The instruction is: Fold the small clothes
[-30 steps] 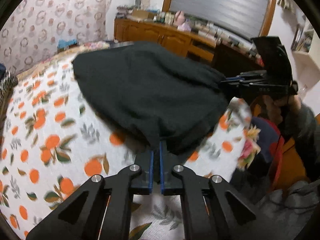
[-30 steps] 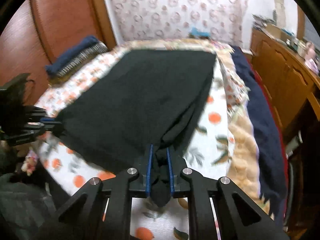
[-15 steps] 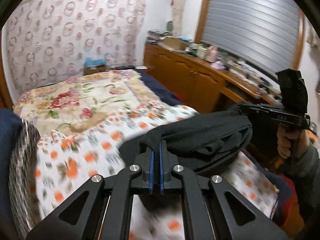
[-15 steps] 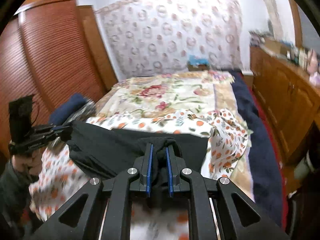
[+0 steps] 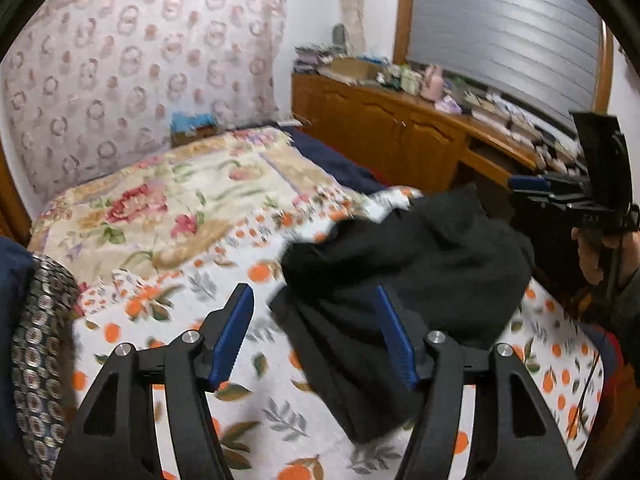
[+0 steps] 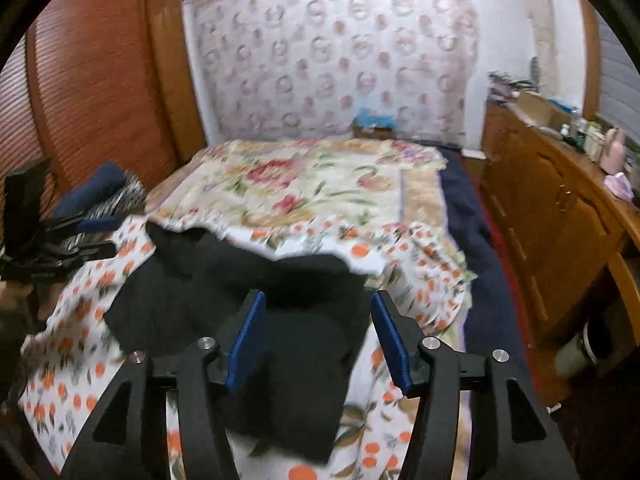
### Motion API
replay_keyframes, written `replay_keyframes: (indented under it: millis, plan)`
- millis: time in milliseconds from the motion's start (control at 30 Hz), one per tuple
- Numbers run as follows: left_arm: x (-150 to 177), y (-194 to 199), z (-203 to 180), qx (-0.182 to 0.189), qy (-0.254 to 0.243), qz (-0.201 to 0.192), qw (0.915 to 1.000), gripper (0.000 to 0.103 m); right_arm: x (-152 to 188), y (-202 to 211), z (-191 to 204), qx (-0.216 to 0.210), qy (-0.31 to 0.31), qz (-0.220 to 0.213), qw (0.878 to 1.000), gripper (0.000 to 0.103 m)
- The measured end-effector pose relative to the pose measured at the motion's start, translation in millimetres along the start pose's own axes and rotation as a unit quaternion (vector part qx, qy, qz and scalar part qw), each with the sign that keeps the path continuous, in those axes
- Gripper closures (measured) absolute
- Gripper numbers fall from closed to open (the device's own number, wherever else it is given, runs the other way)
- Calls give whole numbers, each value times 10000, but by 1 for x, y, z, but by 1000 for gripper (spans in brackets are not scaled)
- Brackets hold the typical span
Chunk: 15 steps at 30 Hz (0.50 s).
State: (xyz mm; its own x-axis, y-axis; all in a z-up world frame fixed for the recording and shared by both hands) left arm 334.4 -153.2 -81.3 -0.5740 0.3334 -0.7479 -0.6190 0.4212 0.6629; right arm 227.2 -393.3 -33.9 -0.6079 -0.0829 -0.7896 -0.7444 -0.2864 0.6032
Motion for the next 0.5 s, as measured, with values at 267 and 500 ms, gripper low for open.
replay_keyframes:
  millis: [267,500]
  plan:
    - [6,-52,9,104,641,474,9968,39,-16,-52,-30,204,-405,457,9979,45]
    - [2,-67,43,-389,999,460,9932,37,-18,-74,-27,356,-665,498,9959,45]
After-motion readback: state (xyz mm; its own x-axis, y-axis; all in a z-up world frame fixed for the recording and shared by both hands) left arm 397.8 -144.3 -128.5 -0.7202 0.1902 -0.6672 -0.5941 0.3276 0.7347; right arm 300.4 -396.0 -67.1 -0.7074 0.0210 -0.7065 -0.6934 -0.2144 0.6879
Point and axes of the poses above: each gripper's, at about its wrist camera, not at the fingertips, and y roughly against the way its jaws point, z to its left, x to its underside, the point moved 8 cm from there along -y, roughly the way its jaws point, and after that the axes turned 4 degrees about -y, right-handed, at the moved point
